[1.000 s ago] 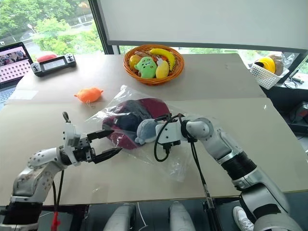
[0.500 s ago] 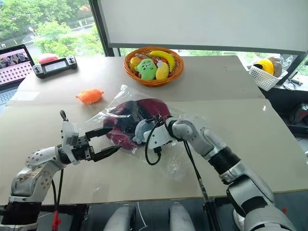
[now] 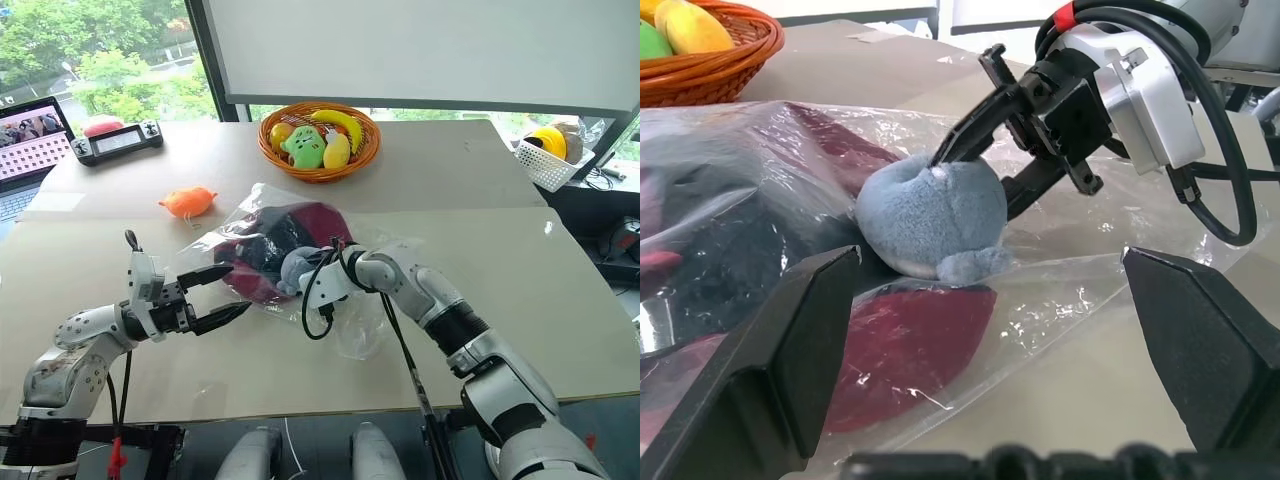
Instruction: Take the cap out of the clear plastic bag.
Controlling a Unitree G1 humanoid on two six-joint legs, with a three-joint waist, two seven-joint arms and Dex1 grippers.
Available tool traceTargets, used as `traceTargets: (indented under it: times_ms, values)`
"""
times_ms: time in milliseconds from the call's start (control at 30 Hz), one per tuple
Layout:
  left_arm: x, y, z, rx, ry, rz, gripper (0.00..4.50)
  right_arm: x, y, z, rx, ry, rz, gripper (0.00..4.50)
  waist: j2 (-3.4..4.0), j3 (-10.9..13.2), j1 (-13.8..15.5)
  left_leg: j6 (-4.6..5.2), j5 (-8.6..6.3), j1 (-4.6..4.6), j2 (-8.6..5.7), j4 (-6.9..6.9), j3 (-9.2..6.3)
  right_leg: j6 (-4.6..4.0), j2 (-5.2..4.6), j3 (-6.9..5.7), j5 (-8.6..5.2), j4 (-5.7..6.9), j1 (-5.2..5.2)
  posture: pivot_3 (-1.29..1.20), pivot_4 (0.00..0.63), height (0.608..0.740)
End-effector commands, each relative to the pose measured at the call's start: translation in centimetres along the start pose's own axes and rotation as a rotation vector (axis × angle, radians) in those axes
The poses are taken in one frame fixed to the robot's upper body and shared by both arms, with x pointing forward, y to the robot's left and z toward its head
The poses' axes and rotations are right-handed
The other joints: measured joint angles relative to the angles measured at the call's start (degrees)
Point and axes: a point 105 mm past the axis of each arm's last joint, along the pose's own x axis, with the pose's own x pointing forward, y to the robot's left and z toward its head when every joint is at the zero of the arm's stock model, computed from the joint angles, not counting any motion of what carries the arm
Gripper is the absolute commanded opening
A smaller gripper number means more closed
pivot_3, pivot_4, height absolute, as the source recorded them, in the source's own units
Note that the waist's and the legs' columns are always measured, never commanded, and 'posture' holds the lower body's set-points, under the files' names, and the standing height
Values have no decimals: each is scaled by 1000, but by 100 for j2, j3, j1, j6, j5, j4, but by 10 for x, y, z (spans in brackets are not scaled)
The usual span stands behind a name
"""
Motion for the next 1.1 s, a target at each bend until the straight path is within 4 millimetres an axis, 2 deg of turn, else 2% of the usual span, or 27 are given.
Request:
traceTargets:
  times_ms: [33, 100, 200, 400, 500, 567, 633, 733, 767, 833, 933, 1000, 1100]
  values:
    - [0, 1, 4, 27, 2, -2, 4500, 2, 4, 5, 12, -13, 15, 572, 0, 0, -1, 0, 0, 0, 0, 0, 0, 0, 0, 0, 0, 0, 0, 0, 150, 735]
    - [0, 2, 4, 24, 4, 0, 4500, 1, 3, 7, 40, -24, 10, 185, 0, 0, 1, 0, 0, 1, 0, -1, 0, 0, 0, 0, 0, 0, 0, 0, 150, 735]
    - [0, 1, 2, 18, 10, -5, 4500, -10, -5, 8, 117, -38, -22, 185, 0, 0, 4, 0, 0, 0, 0, -1, 0, 3, 0, 0, -2, -1, 0, 0, 150, 735]
    - [1, 1, 0, 16, 10, -6, 4500, -57, -43, -7, 393, -60, -201, 185, 1, 3, 24, 0, 0, -20, -1, 0, -3, -1, -2, -2, 0, -4, -14, 0, 150, 735]
    - [1, -1, -2, 8, 16, -11, 4500, -102, -80, -32, 569, -84, -435, 185, 0, 3, 28, 0, 0, -27, -1, 1, -4, -11, -1, -3, 6, -3, -21, 0, 150, 735]
    - [0, -1, -3, 5, 20, -16, 4500, -134, -88, -62, 662, -27, -565, 185, 1, 4, 32, 0, 0, -30, -1, 0, -4, -12, -2, -3, 7, -4, -23, 0, 150, 735]
    - [0, -1, -2, 4, 18, -17, 4500, -154, -79, -94, 689, 105, -624, 185, 0, 4, 62, 0, 0, -33, -3, -1, -4, -13, -3, -3, 7, -8, -24, 0, 150, 735]
    - [1, -4, -1, -1, 11, -40, 4500, -166, -47, -140, 657, 356, -600, 185, 0, 4, 61, 0, -1, -33, -3, -6, 0, -12, -5, -6, 6, -31, -19, 0, 150, 735]
    - [0, -5, 0, -2, 7, -49, 4500, -173, -31, -162, 678, 457, -609, 185, 0, 4, 43, 1, -1, -33, -3, -10, 2, -11, -5, -5, 6, -37, -19, 0, 150, 735]
    - [0, -7, 1, -3, 5, -57, 4500, -185, 7, -201, 608, 719, -537, 185, -1, 4, 18, 1, -1, -33, -3, -14, 5, -13, -5, -1, 7, -40, -20, 0, 150, 735]
    - [-1, -7, 1, -5, 9, -64, 4500, -201, 33, -231, 622, 898, -591, 185, 5, 10, -10, 1, -1, -38, -5, -31, 15, -29, -7, 11, 16, -42, -37, 0, 150, 735]
    - [-1, -7, 1, -9, 11, -67, 4500, -207, 42, -242, 621, 990, -638, 185, 20, 19, -89, 1, 0, -48, -5, -43, 26, -31, -7, 25, 17, -38, -61, 0, 150, 735]
    - [-1, -7, 1, -9, 14, -67, 4500, -209, 47, -246, 586, 1050, -647, 185, 20, 19, -154, 1, 0, -48, -4, -58, 40, -32, -6, 43, 18, -33, -74, 0, 150, 735]
